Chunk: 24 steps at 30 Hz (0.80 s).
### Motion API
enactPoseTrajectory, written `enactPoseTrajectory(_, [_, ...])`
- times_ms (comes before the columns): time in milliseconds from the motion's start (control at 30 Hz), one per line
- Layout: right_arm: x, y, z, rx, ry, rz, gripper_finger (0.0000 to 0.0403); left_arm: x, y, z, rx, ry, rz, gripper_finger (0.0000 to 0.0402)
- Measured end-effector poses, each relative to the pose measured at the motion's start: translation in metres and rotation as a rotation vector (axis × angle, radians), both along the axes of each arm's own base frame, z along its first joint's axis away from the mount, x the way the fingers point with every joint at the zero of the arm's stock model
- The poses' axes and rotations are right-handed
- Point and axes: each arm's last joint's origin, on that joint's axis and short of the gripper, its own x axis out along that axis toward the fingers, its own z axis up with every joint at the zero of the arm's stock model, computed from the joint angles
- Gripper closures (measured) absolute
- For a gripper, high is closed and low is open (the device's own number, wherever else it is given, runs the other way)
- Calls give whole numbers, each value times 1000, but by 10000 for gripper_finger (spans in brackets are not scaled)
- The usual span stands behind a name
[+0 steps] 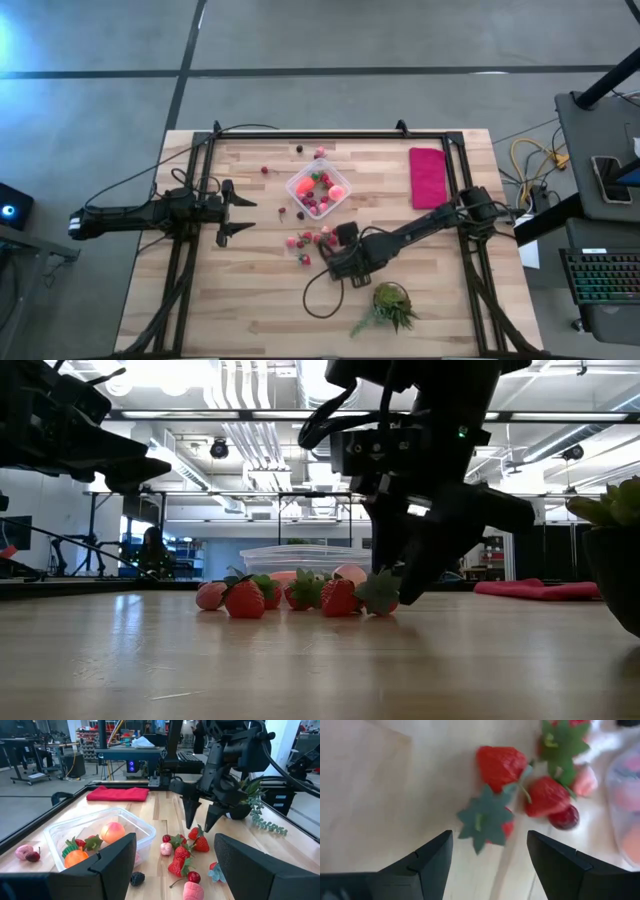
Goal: Pick and placing Produce into tupperware
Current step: Put the red strawberry into the transparent container
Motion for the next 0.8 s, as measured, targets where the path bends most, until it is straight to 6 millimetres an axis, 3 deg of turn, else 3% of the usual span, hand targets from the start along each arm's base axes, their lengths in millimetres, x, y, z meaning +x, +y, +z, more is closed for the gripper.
enactPoseTrajectory(367, [4,-6,-4,54,13,97,154,0,0,0,0,0,1,146])
enactPoseTrajectory(800, [10,-40,-5,182,70,42,168,0,0,0,0,0,0,146])
